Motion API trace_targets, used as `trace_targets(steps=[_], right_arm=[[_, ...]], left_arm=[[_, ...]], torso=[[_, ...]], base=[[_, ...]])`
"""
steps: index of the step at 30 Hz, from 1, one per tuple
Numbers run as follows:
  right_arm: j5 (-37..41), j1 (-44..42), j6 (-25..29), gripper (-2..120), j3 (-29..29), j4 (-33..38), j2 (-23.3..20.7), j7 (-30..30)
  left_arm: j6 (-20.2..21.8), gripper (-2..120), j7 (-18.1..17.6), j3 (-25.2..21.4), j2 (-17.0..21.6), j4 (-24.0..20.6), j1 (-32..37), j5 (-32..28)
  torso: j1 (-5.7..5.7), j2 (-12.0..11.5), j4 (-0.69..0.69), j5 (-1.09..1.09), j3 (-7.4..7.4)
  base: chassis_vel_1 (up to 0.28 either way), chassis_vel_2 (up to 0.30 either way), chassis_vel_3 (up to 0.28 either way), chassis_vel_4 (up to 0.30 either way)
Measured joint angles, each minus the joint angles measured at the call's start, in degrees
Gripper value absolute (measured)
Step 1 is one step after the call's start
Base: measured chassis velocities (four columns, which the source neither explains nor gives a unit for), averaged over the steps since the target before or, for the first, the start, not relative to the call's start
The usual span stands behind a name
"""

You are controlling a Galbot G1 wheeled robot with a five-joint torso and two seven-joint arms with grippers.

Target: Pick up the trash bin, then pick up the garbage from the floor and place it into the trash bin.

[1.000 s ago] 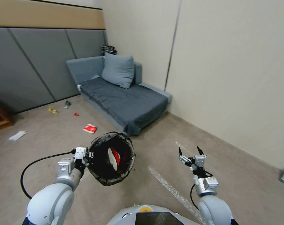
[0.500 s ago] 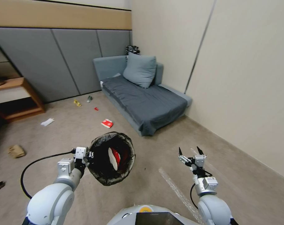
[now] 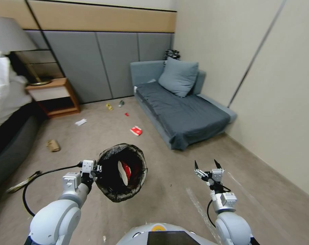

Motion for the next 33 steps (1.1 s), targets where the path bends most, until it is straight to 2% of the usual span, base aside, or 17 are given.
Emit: trace_targets(steps=[15, 21, 33], right_arm=[[0.74, 0.36, -1.92, 100, -0.56, -0.12, 0.02, 0.35], [1.91, 1.57, -4.47, 100, -1.51, 0.40, -0.01, 3.37], [1.67, 1.59, -5.09, 100, 0.39, 1.00, 0.37, 3.43]], left_arm=[[-0.85, 1, -0.21, 0.06, -0.02, -0.15, 0.27, 0.15], [-0.87, 1, -0.46, -0.18, -0.71, -0.68, -0.01, -0.15], [-0.86, 1, -0.47, 0.13, 0.15, -0.83, -0.54, -0.90]], torso=[[0.00, 0.00, -0.03, 0.00, 0.00], [-0.01, 0.00, 0.00, 0.00, 0.00], [-0.01, 0.00, -0.01, 0.00, 0.00]], base=[[0.038, 0.041, 0.036, 0.038], [0.000, 0.000, 0.000, 0.000], [0.000, 0.000, 0.000, 0.000]])
